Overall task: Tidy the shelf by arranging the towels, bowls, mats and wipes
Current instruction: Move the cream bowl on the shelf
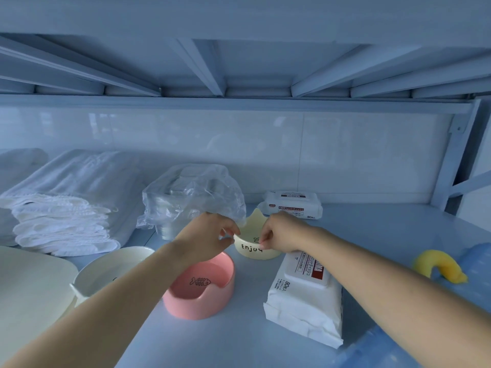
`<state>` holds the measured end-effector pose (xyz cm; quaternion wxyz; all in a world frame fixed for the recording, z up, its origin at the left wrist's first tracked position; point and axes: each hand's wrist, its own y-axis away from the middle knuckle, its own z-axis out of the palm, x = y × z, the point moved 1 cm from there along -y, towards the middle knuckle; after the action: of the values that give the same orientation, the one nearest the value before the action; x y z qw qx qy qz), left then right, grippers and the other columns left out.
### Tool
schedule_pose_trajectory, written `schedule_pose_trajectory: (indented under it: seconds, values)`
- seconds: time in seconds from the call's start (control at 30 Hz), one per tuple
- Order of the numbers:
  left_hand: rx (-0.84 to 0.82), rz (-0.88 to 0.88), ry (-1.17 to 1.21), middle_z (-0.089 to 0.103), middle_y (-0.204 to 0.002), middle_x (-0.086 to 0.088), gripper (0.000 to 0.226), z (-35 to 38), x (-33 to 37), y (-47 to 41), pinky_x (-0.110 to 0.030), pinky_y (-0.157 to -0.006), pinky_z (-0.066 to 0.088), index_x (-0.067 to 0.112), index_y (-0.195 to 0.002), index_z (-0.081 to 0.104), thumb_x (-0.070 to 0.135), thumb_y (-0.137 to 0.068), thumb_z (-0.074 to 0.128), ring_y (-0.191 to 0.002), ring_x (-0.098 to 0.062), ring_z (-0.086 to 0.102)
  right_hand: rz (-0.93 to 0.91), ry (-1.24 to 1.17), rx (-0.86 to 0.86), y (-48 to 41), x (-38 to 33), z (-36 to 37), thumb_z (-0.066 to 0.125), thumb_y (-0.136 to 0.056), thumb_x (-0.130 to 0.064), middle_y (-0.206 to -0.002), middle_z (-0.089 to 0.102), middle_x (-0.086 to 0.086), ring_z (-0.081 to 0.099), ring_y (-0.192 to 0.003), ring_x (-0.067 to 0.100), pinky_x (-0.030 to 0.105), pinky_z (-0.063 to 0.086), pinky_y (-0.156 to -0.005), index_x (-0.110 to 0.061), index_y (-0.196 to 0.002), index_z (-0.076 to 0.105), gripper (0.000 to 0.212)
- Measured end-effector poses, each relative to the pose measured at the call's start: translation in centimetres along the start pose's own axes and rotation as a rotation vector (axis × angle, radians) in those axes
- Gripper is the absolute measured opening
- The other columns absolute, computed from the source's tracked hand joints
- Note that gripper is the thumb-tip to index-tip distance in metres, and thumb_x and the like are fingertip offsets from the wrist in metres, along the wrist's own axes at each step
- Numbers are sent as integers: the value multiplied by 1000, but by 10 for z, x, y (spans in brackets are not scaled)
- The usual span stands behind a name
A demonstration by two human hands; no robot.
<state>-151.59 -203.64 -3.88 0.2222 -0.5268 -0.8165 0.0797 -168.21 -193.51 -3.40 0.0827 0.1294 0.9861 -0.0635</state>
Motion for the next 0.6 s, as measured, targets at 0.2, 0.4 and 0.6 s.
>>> schedule_pose_trajectory:
  seconds: [0.2,0.4,0.6]
  values:
    - [-76,-44,-27,67,-99,12,20,-2,-9,20,-22,-83,46,27,-101,68,31,-82,65,-92,-6,61,-10,14,103,-12,-18,10,67,-80,-39,-95,70,0,62,-89,21,32,51,-78,-22,-90,74,21]
    - [-113,-65,-11,64,-105,17,26,6,-17,29,-28,-91,45,36,-100,67,49,-77,66,-101,-4,55,43,83,-133,5,3,-11,71,-78,-26,-102,69,-5,62,-90,14,27,49,-80,-21,-99,71,21]
    - [-84,-43,13,65,-106,13,21,5,-5,22,-29,-88,48,34,-103,66,36,-82,62,-98,-6,58,30,-7,74,-5,-17,6,74,-75,-32,-99,71,-5,63,-94,15,27,50,-83,-23,-96,73,23]
